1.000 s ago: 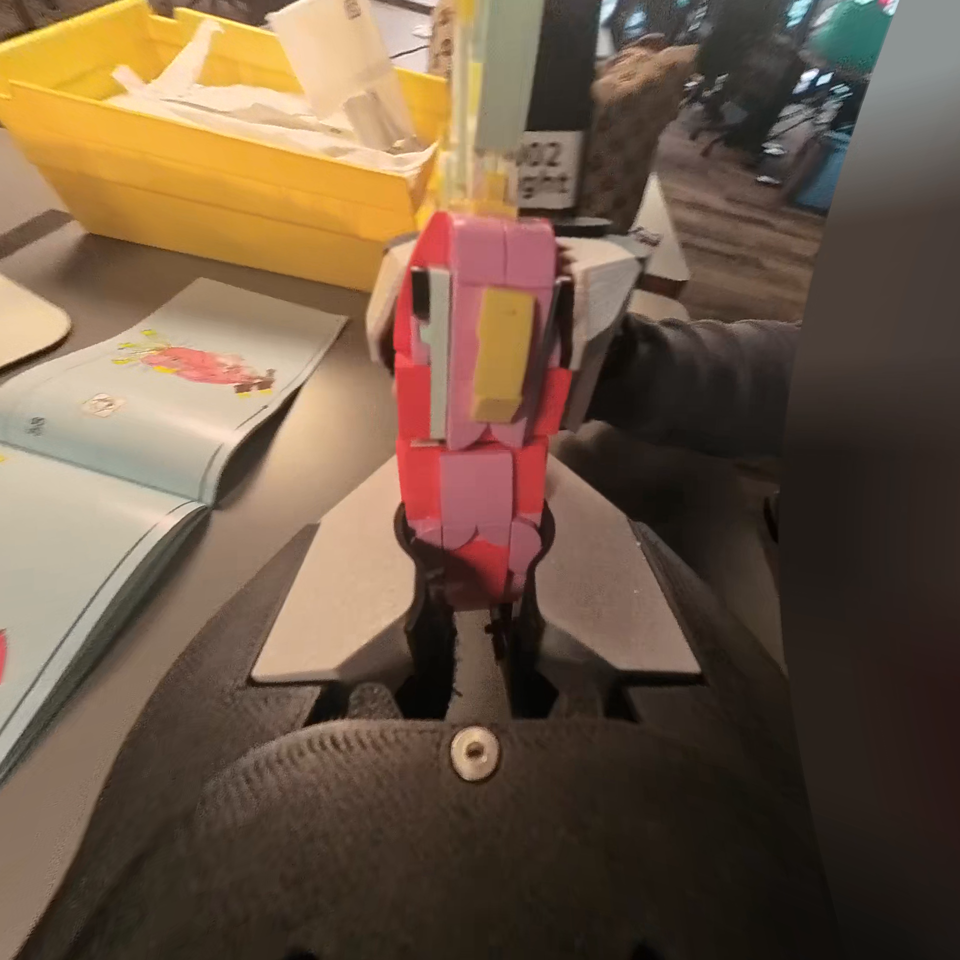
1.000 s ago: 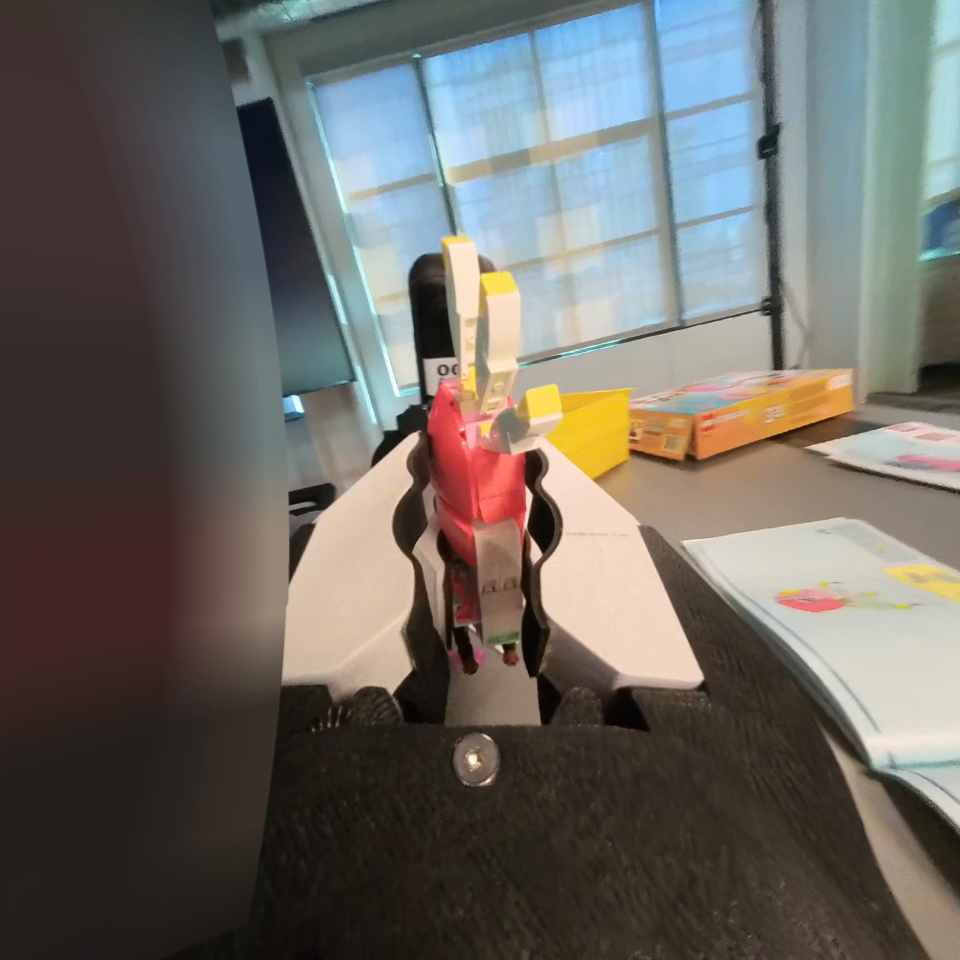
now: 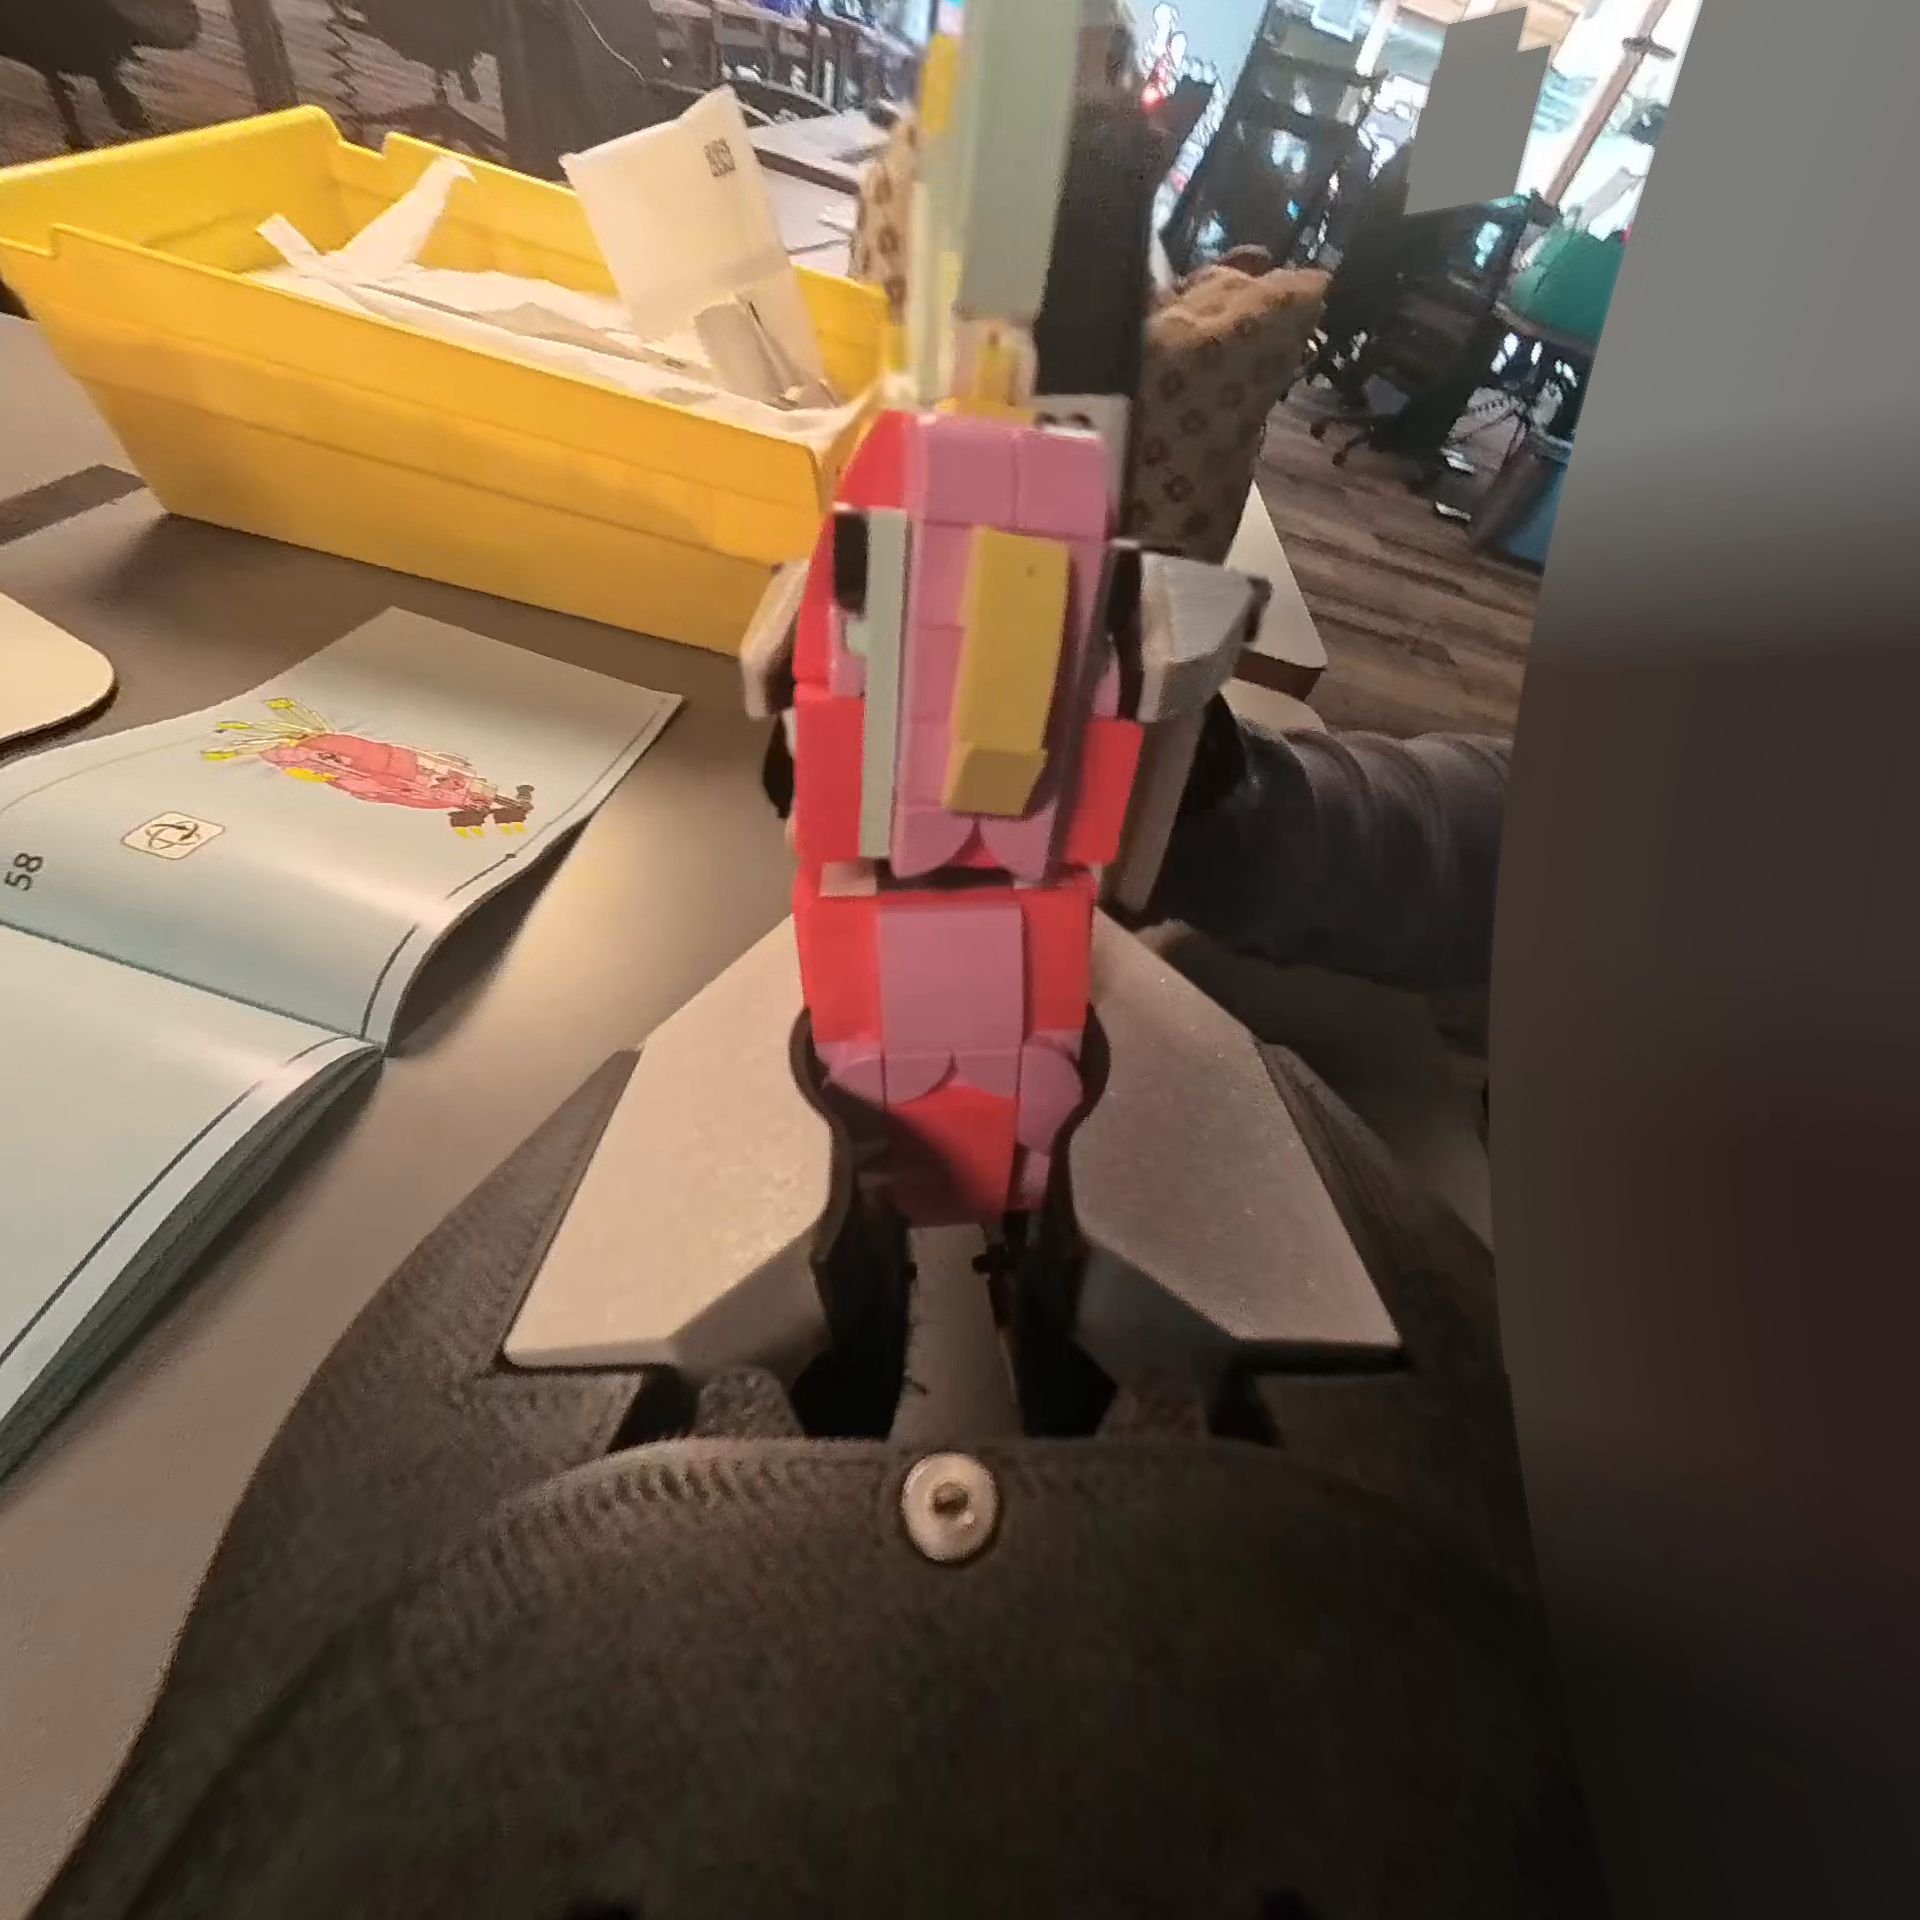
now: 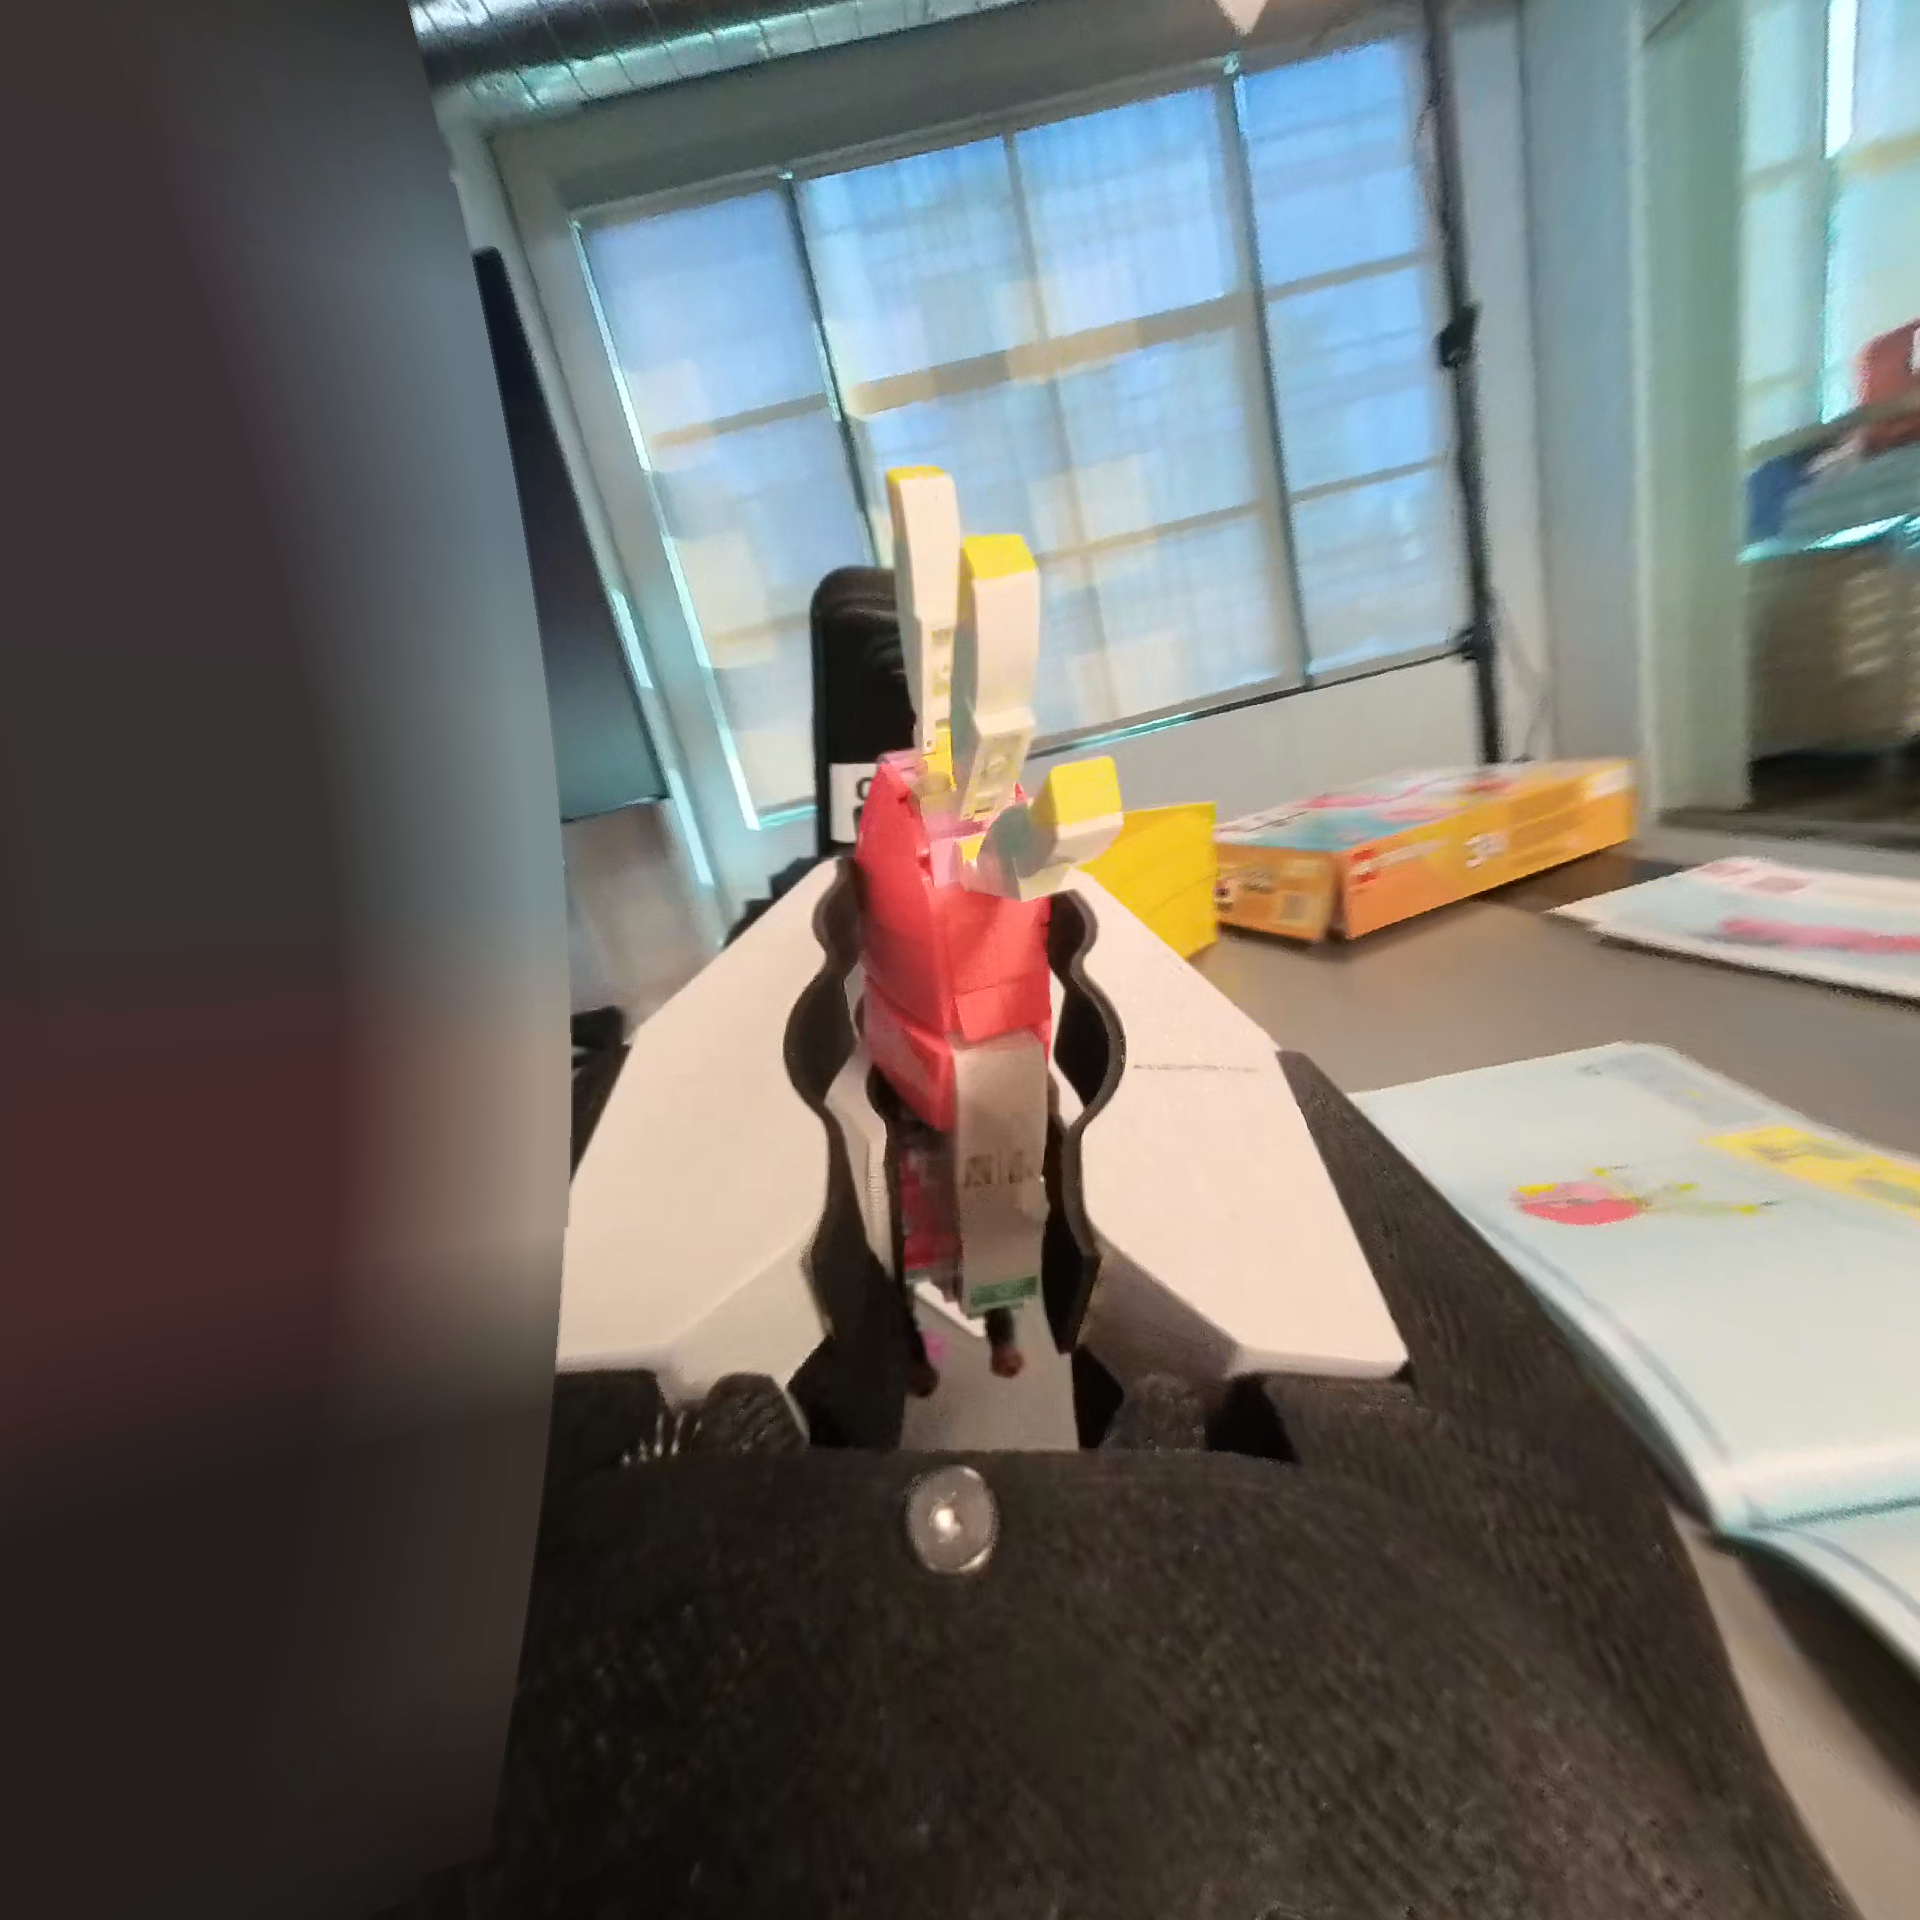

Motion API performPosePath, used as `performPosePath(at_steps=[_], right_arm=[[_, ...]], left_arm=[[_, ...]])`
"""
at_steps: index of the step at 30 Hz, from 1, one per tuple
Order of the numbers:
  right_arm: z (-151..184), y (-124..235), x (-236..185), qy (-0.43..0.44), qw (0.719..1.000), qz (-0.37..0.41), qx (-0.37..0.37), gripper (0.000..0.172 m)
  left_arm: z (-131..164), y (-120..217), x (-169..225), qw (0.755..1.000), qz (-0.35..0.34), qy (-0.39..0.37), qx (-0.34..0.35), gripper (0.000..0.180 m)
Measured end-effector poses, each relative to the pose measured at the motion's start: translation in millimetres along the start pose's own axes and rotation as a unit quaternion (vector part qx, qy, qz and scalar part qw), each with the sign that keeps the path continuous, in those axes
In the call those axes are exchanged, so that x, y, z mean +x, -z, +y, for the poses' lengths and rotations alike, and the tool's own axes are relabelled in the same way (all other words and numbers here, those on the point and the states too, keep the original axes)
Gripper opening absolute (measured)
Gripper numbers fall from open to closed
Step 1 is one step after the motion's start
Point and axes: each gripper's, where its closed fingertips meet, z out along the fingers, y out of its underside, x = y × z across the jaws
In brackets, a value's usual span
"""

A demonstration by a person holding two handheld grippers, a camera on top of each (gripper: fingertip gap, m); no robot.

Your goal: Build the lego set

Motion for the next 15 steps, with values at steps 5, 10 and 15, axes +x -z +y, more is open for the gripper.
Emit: performPosePath(at_steps=[5, 10, 15], right_arm=[[-1, 0, -3, 0.046, 0.999, 0.009, -0.007, 0.040], [7, 2, -14, -0.004, 0.998, -0.051, -0.030, 0.037], [13, -3, 7, 0.062, 0.997, 0.038, -0.028, 0.037]], left_arm=[[-3, -1, -3, 0.999, -0.037, -0.025, 0.010, 0.028], [8, -1, 10, 0.999, 0.004, -0.049, -0.005, 0.028], [10, 0, -11, 0.999, -0.044, 0.003, 0.024, 0.028]])
